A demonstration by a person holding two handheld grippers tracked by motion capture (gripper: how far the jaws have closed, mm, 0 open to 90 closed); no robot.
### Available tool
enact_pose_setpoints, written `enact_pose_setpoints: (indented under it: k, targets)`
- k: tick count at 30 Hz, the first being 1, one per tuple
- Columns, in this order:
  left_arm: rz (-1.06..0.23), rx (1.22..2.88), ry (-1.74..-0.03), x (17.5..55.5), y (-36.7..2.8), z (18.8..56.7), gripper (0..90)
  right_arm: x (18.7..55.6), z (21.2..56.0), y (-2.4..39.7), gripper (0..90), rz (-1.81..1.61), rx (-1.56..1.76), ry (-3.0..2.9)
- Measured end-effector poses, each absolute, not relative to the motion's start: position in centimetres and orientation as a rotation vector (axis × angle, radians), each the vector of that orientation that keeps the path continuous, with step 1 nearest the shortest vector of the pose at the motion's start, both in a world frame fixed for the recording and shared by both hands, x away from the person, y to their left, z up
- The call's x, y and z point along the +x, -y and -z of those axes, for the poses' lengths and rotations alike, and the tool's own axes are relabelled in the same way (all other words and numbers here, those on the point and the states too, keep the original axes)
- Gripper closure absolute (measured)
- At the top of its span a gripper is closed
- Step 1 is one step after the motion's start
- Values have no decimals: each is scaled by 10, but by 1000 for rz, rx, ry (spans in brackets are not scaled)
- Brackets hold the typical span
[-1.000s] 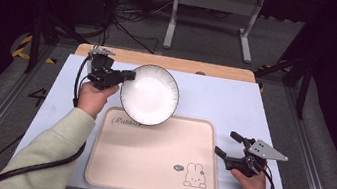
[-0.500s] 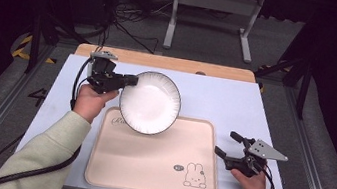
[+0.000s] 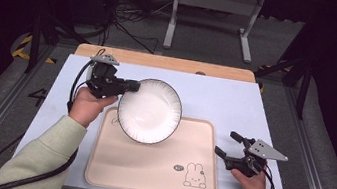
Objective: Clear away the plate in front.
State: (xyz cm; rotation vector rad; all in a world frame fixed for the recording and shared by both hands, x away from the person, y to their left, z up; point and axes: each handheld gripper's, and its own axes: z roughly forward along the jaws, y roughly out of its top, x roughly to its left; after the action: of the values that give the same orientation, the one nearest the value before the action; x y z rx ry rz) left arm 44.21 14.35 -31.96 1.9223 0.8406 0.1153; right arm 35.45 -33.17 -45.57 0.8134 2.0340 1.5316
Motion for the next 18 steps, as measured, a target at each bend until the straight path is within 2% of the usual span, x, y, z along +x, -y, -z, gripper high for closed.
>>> enact_pose_setpoints:
  k: [18]
  targets:
    - [-42,1979,-756,431,-128,333,812,354,456,331,158,-1531,807,-2036]
